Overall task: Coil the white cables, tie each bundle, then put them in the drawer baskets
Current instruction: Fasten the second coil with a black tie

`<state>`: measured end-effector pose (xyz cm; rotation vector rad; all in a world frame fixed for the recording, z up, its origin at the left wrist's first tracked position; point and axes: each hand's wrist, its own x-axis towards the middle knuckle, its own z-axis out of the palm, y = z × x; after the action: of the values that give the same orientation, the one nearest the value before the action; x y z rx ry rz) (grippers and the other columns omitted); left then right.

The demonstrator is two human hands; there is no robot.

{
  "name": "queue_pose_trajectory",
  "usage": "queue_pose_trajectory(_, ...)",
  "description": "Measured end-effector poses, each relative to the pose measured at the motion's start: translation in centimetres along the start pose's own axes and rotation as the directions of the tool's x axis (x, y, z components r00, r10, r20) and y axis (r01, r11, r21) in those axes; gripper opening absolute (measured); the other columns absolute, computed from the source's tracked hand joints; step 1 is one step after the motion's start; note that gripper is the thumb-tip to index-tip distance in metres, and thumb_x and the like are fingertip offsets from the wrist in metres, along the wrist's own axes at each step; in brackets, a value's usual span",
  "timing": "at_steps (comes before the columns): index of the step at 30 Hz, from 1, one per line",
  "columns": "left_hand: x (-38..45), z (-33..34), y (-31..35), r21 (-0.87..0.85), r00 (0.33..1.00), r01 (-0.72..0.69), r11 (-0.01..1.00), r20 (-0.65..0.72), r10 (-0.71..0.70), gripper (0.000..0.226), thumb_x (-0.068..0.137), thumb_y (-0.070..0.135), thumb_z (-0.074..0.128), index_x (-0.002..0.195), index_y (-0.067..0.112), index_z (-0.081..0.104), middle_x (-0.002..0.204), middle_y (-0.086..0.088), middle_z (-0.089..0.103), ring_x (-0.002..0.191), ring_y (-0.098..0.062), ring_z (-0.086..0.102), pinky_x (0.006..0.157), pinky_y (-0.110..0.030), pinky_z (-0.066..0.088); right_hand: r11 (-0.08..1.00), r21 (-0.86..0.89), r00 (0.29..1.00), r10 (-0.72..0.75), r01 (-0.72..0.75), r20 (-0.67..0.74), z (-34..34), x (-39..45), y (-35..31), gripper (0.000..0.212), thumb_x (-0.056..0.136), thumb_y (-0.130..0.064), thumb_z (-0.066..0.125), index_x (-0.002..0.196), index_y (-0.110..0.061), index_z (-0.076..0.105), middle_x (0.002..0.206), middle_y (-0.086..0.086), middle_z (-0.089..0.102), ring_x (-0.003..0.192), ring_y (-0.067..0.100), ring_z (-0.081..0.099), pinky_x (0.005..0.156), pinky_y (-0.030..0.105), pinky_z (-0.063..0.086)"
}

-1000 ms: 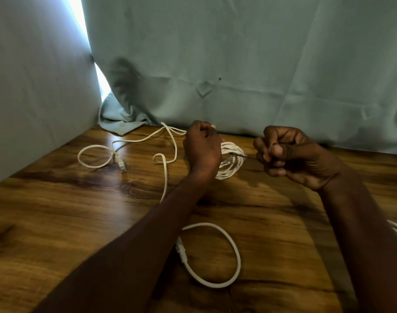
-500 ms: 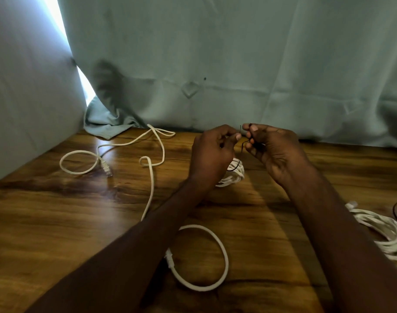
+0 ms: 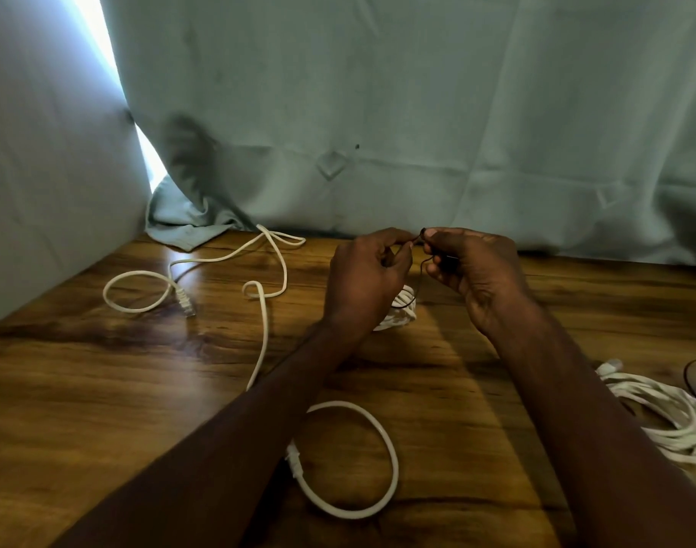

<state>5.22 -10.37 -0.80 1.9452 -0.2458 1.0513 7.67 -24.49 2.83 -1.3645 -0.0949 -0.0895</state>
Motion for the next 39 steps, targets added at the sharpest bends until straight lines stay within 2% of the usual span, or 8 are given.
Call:
queue_pose_trajectory(3,0.06,-0.09,0.00,0.015,1.000,-0.001,1.000,-0.004,0.001,0.012,0.094,0.021,0.068,0.100,0.023,0.079,0.061,0.021,0.060,0.061,-0.003,0.064,0.063,-0.034,0.055,1.000,-0.010,1.000,-0.006,0.006,-0.004,0.04,0.17,0.15,0.014,0.084,-0.007,0.081,0.097,0.000,0.079,0.076,0.009,0.072,0.064,0.015,0.060,0.066,0.030,0.059)
queue_pose_trajectory(11,0.18,-0.03,-0.24,0.022,1.000,0.020,1.000,0.004,-0.021,0.011,0.093,0.025,0.068,0.096,0.025,0.079,0.062,0.012,0.065,0.059,-0.006,0.064,0.061,-0.037,0.054,1.000,-0.004,0.999,-0.021,0.021,0.027,0.05,0.06,0.09,0.011,0.085,-0.008,0.080,0.094,-0.001,0.079,0.074,0.008,0.071,0.063,0.014,0.059,0.065,0.029,0.058)
queue_pose_trajectory(16,0.26,0.03,-0.36,0.035,1.000,0.023,0.999,0.011,-0.024,0.012,0.094,0.026,0.068,0.099,0.025,0.079,0.061,0.014,0.063,0.057,-0.004,0.062,0.060,-0.032,0.053,0.999,-0.041,0.998,-0.022,0.025,0.062,0.10,-0.11,0.15,0.013,0.086,-0.008,0.080,0.096,0.001,0.078,0.079,0.011,0.072,0.066,0.015,0.061,0.065,0.028,0.058)
queue_pose_trajectory(21,0.33,0.06,-0.65,0.075,0.999,0.034,0.997,0.028,-0.036,0.011,0.095,0.024,0.069,0.101,0.021,0.078,0.061,0.018,0.058,0.056,0.000,0.054,0.058,-0.022,0.040,0.973,-0.204,0.990,-0.087,0.109,0.115,0.16,-0.51,0.16,0.005,0.087,-0.010,0.080,0.092,-0.009,0.081,0.079,0.005,0.076,0.071,0.010,0.068,0.063,0.027,0.057)
queue_pose_trajectory(25,0.60,-0.28,-0.77,-0.025,0.996,0.080,0.996,0.046,-0.079,0.012,0.095,0.019,0.068,0.104,0.020,0.076,0.079,0.011,0.073,0.068,-0.004,0.067,0.066,-0.025,0.052,0.989,-0.141,0.983,-0.021,0.047,0.181,-0.09,-0.72,-0.11,0.023,0.088,-0.009,0.079,0.110,-0.015,0.077,0.085,0.005,0.078,0.077,0.013,0.072,0.065,0.028,0.056)
queue_pose_trajectory(30,0.55,-0.34,-0.59,-0.201,0.991,0.127,0.971,0.062,-0.117,0.012,0.095,0.011,0.067,0.096,0.014,0.078,0.066,0.017,0.068,0.060,0.001,0.063,0.063,-0.023,0.048,0.996,-0.043,0.962,0.083,-0.075,0.260,0.00,-0.70,0.02,0.026,0.090,-0.016,0.078,0.115,-0.014,0.075,0.077,0.004,0.070,0.061,0.013,0.059,0.058,0.027,0.051)
queue_pose_trajectory(34,0.71,-0.59,-0.38,-0.224,0.981,0.163,0.961,0.138,-0.134,0.013,0.094,0.007,0.067,0.089,0.011,0.078,0.061,0.020,0.066,0.057,0.007,0.060,0.062,-0.015,0.044,0.998,-0.024,0.969,0.054,-0.050,0.242,0.03,-0.61,0.02,0.022,0.094,-0.019,0.075,0.114,-0.013,0.074,0.070,0.004,0.067,0.054,0.012,0.058,0.051,0.026,0.051)
queue_pose_trajectory(39,0.65,-0.57,-0.31,-0.217,0.975,0.184,0.959,0.161,-0.151,0.011,0.093,0.010,0.069,0.089,0.010,0.079,0.060,0.016,0.067,0.056,0.001,0.060,0.061,-0.022,0.046,0.995,-0.068,0.972,0.082,-0.068,0.221,0.05,-0.44,0.28,0.016,0.093,-0.022,0.076,0.105,-0.012,0.073,0.072,0.003,0.068,0.056,0.013,0.059,0.053,0.026,0.052)
